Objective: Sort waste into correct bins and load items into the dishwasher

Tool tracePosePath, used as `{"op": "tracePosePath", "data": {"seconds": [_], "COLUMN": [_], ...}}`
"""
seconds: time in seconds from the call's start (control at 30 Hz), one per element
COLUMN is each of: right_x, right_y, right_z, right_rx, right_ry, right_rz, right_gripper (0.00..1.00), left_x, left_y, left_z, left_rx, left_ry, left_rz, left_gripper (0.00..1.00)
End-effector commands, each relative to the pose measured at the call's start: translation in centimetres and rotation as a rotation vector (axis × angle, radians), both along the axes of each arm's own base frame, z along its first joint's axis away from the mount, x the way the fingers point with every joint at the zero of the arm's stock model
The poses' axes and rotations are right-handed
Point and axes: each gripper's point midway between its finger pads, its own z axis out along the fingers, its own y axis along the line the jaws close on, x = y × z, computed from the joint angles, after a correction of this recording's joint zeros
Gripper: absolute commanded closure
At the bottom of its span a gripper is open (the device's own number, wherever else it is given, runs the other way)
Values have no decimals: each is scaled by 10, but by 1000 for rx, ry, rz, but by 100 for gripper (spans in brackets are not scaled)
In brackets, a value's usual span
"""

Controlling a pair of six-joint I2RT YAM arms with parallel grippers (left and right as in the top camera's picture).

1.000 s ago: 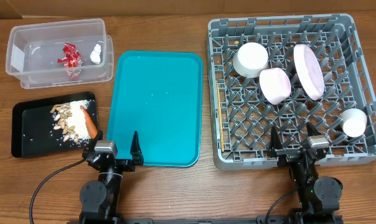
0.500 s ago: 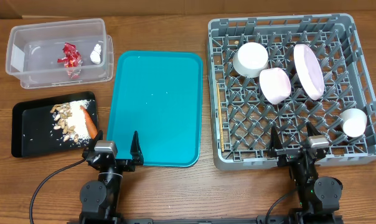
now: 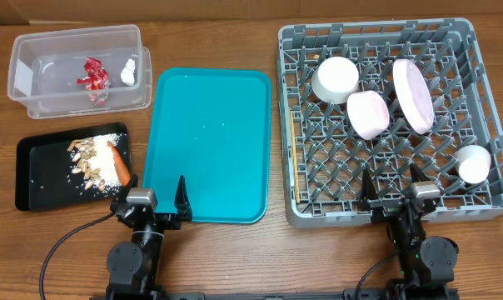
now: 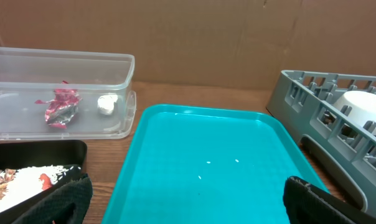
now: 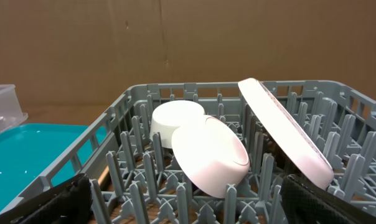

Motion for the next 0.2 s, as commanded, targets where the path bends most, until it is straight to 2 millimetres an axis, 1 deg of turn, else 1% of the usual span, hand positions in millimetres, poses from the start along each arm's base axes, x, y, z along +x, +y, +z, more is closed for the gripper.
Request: {"op": "tracePosePath", "data": {"seconds": [0.0,0.17], "right_x": [0,0], "right_y": [1,1], "right_z": [-2,-2], "right_rx": [-4,-3], "right_ry": [-4,-4], "right_rz": [4,5], "right_gripper": [0,0], "left_x": [0,0], "left_y": [1,1], "left_z": [0,0], "left_rx": [15,15], "left_ry": [-7,-7], "left_rz": [0,0], "left_gripper": [0,0]}}
